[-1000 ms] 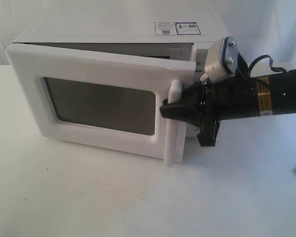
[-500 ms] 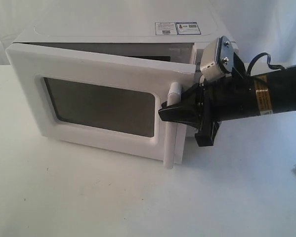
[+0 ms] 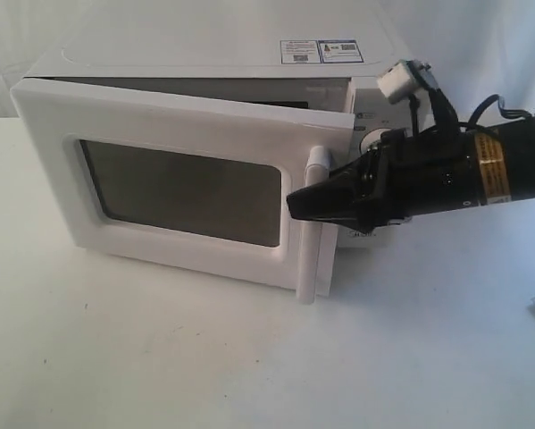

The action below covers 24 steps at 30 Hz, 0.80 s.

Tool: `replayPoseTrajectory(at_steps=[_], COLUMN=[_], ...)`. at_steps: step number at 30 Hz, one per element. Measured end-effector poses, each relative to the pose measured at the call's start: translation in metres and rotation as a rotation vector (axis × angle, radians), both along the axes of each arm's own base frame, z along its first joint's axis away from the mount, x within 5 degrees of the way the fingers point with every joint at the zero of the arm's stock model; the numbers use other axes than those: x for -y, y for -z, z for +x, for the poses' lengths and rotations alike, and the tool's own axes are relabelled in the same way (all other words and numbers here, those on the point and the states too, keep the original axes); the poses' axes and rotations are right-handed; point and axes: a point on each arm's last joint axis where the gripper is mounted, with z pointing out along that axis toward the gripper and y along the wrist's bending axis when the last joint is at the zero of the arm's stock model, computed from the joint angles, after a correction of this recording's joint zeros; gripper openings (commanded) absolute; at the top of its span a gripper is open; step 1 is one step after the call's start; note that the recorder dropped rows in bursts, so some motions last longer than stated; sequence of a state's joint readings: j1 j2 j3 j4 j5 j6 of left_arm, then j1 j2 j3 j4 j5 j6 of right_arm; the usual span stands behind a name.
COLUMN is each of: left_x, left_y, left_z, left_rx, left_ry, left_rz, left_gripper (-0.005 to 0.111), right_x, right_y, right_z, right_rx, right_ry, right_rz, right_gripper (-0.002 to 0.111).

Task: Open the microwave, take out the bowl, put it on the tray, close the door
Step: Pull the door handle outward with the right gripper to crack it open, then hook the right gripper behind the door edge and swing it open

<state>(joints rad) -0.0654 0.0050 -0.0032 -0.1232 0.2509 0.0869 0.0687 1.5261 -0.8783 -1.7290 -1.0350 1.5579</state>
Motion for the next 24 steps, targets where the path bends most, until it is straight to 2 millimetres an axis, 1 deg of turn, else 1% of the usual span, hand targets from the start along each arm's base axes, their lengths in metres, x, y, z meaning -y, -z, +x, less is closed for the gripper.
replayPoseTrajectory(at_steps=[6, 9, 15, 17, 18, 20, 21, 22, 24], left_x=[0.000, 0.000, 0.000, 0.000, 0.000, 0.000, 0.000, 0.000, 0.000], left_y=[0.000, 0.000, 0.000, 0.000, 0.000, 0.000, 0.000, 0.000, 0.000], left_z=[0.000, 0.000, 0.000, 0.000, 0.000, 0.000, 0.000, 0.000, 0.000], left_rx=[0.000, 0.000, 0.000, 0.000, 0.000, 0.000, 0.000, 0.000, 0.000], left_ry=[0.000, 0.000, 0.000, 0.000, 0.000, 0.000, 0.000, 0.000, 0.000], left_rz=[0.000, 0.000, 0.000, 0.000, 0.000, 0.000, 0.000, 0.000, 0.000], left_gripper=[0.000, 0.000, 0.000, 0.000, 0.000, 0.000, 0.000, 0.000, 0.000], right_x=[0.009, 0.017, 0.046, 0.057, 0.064, 0.077, 0.081, 0.084, 0.085], right_y=[-0.008, -0.011, -0.016, -0.017, -0.018, -0.018, -0.018, -0.018, -0.017], right_z=[-0.011, -0.013, -0.007, -0.006, -0.005, -0.004, -0.004, -0.003, -0.001], right_rx=[-0.072, -0.082, -0.090, -0.101, -0.100, -0.098, -0.097, -0.095, -0.088], right_ry=[-0.047, -0.049, 0.069, 0.120, 0.147, 0.196, 0.212, 0.228, 0.251], right_rz=[0.051, 0.071, 0.100, 0.110, 0.113, 0.119, 0.119, 0.116, 0.101], right_gripper=[0.042, 0.042, 0.042, 0.039, 0.037, 0.023, 0.014, -0.001, 0.000])
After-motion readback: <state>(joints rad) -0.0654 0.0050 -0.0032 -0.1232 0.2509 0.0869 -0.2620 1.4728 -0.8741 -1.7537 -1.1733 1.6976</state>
